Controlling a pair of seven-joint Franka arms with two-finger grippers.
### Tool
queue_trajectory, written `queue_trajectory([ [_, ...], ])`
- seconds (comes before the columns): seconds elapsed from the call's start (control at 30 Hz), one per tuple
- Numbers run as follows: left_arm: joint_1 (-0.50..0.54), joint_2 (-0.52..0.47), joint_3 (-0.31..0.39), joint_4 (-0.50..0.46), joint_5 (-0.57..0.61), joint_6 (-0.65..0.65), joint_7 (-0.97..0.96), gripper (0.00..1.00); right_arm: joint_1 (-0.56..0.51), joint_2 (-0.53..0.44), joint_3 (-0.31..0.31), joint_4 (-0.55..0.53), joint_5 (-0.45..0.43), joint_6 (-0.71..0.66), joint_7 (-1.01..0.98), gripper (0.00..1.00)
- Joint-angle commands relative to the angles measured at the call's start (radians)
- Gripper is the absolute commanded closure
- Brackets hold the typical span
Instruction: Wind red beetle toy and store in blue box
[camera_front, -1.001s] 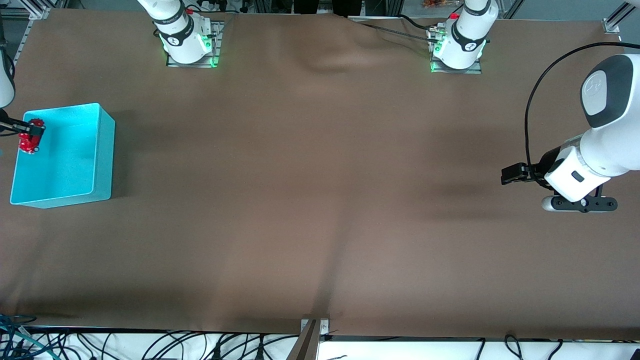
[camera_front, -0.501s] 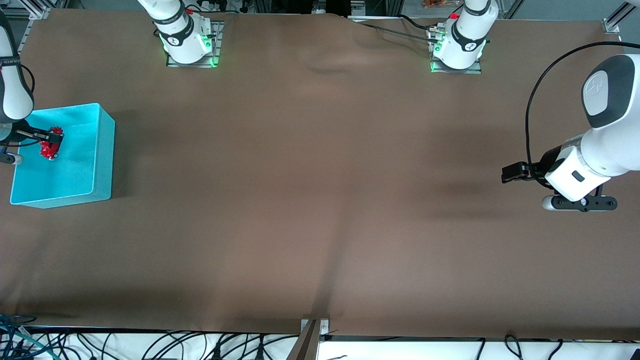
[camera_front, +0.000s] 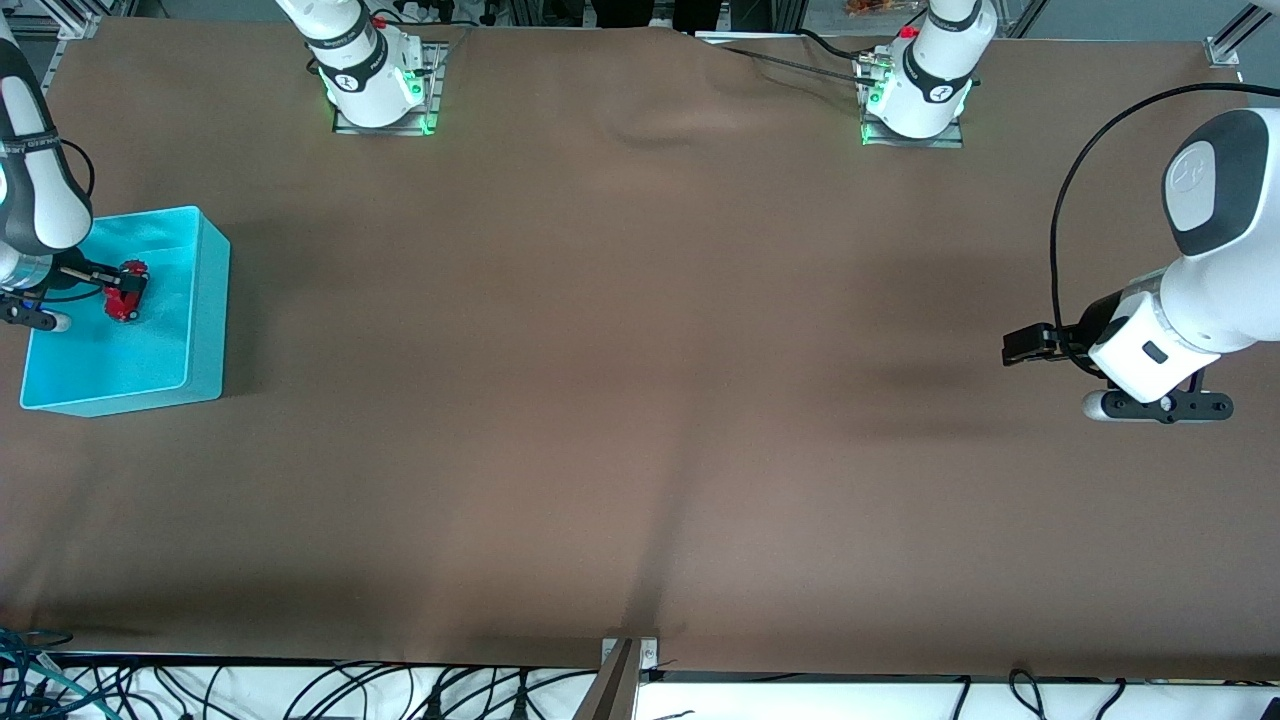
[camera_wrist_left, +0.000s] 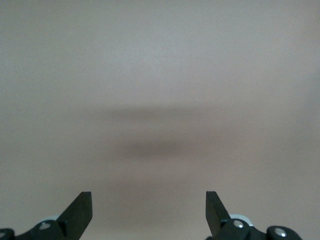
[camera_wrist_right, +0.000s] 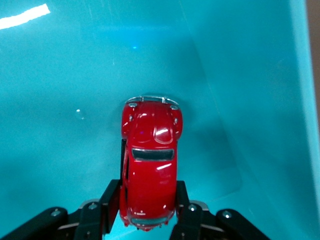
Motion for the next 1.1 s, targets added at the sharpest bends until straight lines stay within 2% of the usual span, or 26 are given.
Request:
queue_trajectory([
  [0.0,0.002,-0.003,0.003,0.009,-0.016,-0.018,0.017,0.00,-0.017,-0.010,0.038,-0.009,0.017,-0.003,0.076,0.03],
  [0.03,0.004,-0.003,0.003,0.009,-0.016,-0.018,0.017,0.00,-0.017,-0.013,0.044,-0.009,0.017,-0.008,0.092,0.00],
  [0.23,0.001,-0.005,0.003,0.009,-0.016,-0.018,0.016,0.00,-0.017,-0.044,0.078,0.018,0.015,-0.093,0.144,0.00],
  [0.43,0.001,-0.003,0.002,0.009,-0.016,-0.018,0.017,0.00,-0.015,-0.091,0.083,0.084,0.012,-0.251,0.144,0.00],
  [0.67,-0.002,-0.003,0.002,0.008,-0.016,-0.018,0.016,0.00,-0.017,-0.136,0.118,0.166,0.012,-0.414,0.156,0.00],
  [1.07,-0.002,-0.003,0.003,0.008,-0.016,-0.018,0.016,0.00,-0.017,-0.272,0.175,0.207,0.015,-0.517,0.155,0.00],
])
